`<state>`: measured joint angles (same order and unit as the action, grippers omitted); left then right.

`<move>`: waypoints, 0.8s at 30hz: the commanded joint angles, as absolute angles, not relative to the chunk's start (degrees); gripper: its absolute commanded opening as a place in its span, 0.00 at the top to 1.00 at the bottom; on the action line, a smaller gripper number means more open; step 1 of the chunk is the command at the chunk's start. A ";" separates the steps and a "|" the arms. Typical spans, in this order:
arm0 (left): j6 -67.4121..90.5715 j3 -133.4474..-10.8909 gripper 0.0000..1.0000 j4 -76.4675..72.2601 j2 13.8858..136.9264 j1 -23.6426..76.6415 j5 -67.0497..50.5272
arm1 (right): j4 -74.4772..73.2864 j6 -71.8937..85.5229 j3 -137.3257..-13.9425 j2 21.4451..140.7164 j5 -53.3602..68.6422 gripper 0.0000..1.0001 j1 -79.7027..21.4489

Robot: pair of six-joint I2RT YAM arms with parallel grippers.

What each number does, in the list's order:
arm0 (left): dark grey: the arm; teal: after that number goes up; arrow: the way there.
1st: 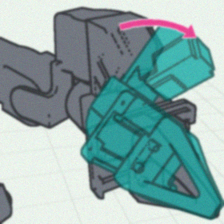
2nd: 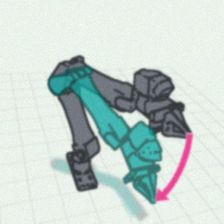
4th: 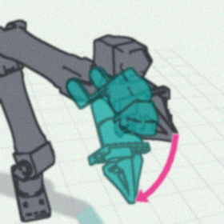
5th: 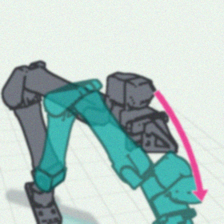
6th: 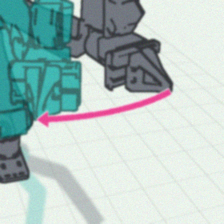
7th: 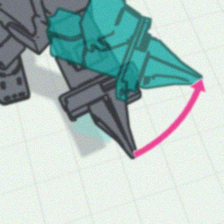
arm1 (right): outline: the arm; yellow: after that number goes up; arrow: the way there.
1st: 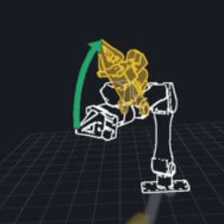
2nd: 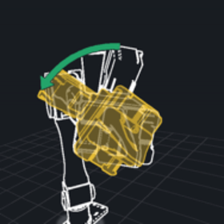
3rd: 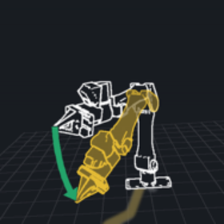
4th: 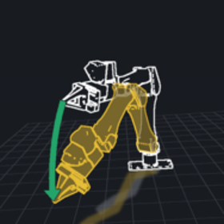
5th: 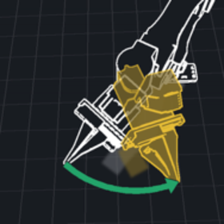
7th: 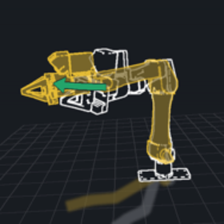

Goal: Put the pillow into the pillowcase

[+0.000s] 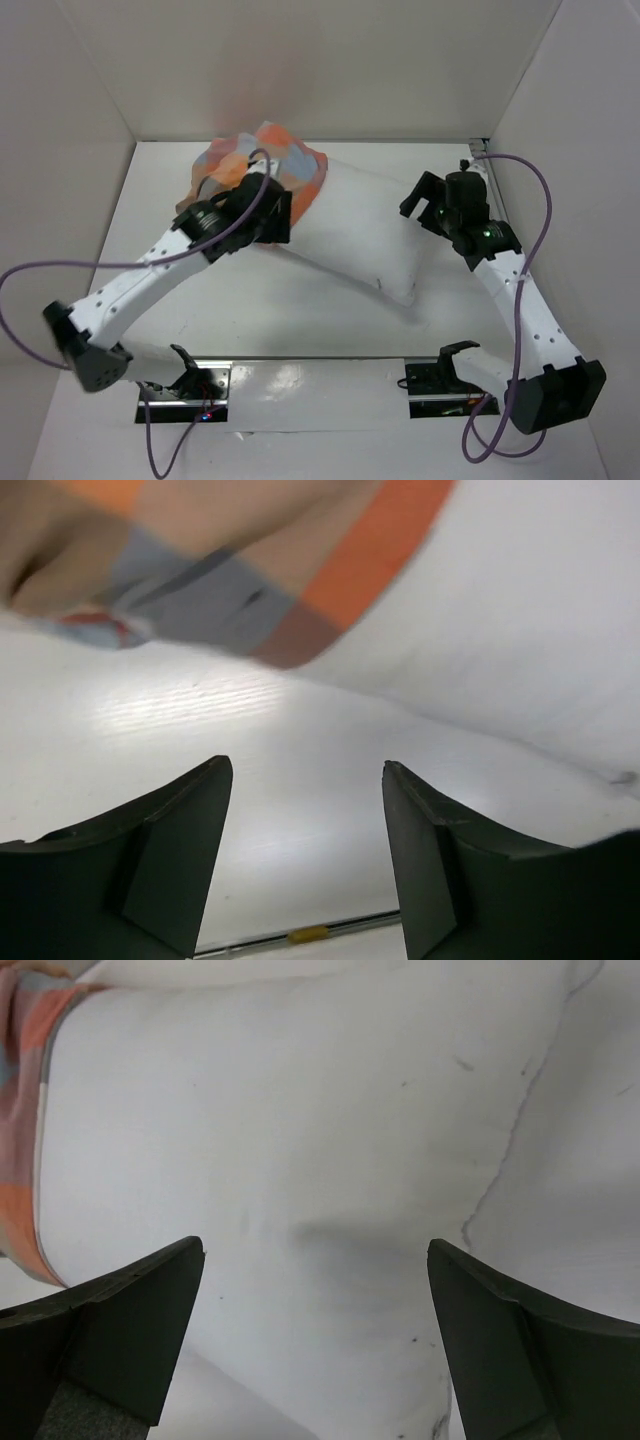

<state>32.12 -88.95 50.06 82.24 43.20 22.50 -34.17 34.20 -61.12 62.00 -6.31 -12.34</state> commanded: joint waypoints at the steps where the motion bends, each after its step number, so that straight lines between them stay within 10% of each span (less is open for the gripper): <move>1: 40.96 -74.07 0.26 44.84 72.63 42.80 32.61 | -37.61 32.52 -64.34 58.89 -7.65 0.00 -11.07; 8: 33.84 -56.61 0.00 24.11 72.58 42.28 27.16 | -38.85 31.29 -64.34 58.89 -5.10 0.00 -10.02; 24: 33.93 -49.75 0.23 0.81 86.83 38.41 35.68 | -38.32 29.09 -64.34 60.12 -2.64 0.00 -10.02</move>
<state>35.86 -48.14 7.88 85.36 39.11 32.40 -37.76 30.15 -62.37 60.25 -3.22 -10.35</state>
